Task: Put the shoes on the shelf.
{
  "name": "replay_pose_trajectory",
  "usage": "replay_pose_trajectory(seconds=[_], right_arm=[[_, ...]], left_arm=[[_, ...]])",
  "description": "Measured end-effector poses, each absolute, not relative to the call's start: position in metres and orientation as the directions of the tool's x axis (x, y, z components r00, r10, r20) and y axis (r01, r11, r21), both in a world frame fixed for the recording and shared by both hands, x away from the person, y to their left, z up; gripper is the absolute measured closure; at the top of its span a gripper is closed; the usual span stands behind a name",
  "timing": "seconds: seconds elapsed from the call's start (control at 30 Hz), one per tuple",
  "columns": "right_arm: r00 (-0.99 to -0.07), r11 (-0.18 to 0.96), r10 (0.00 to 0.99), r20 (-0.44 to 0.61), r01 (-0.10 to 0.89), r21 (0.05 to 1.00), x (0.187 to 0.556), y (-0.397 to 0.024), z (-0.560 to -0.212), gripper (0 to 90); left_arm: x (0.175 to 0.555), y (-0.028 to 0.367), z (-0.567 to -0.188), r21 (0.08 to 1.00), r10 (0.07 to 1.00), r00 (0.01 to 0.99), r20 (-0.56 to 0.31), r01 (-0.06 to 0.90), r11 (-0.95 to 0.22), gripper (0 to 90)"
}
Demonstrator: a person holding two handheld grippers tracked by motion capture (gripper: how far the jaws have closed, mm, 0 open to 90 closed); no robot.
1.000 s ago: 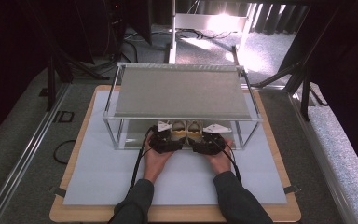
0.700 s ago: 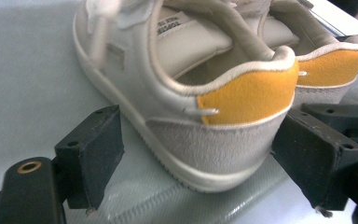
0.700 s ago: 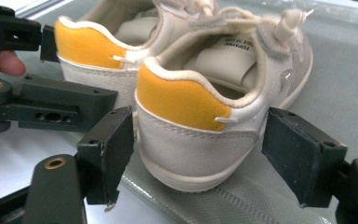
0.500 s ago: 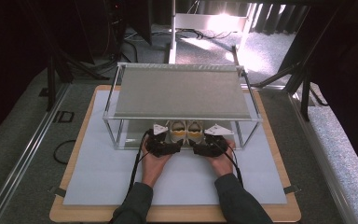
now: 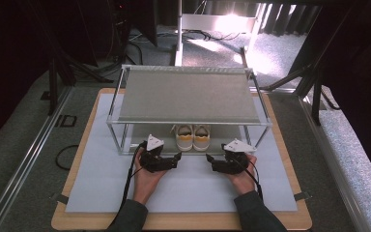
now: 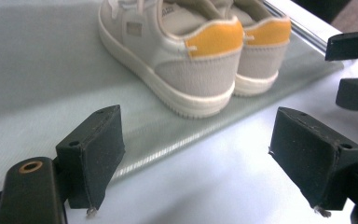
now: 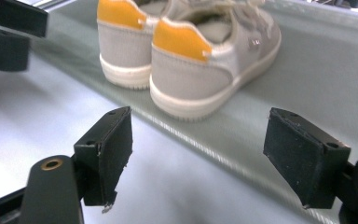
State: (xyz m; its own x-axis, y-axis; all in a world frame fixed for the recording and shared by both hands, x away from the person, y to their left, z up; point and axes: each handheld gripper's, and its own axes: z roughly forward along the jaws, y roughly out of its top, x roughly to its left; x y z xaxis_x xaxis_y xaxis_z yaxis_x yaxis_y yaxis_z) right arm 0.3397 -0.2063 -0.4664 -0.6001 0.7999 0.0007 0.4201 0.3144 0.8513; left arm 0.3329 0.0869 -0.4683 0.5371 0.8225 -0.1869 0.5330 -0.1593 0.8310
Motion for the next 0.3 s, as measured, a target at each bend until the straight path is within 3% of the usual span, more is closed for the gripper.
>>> replay_pose_trajectory(seconds=[0.3], right_arm=[[-0.589, 0.326, 0.808, 0.0, 0.448, 0.832, 0.33, -0.225, -0.472, 23.6]], left_arm=[[0.32, 0.103, -0.477, 0.822, 0.83, 0.53, -0.171, 0.541, -0.176, 17.2]])
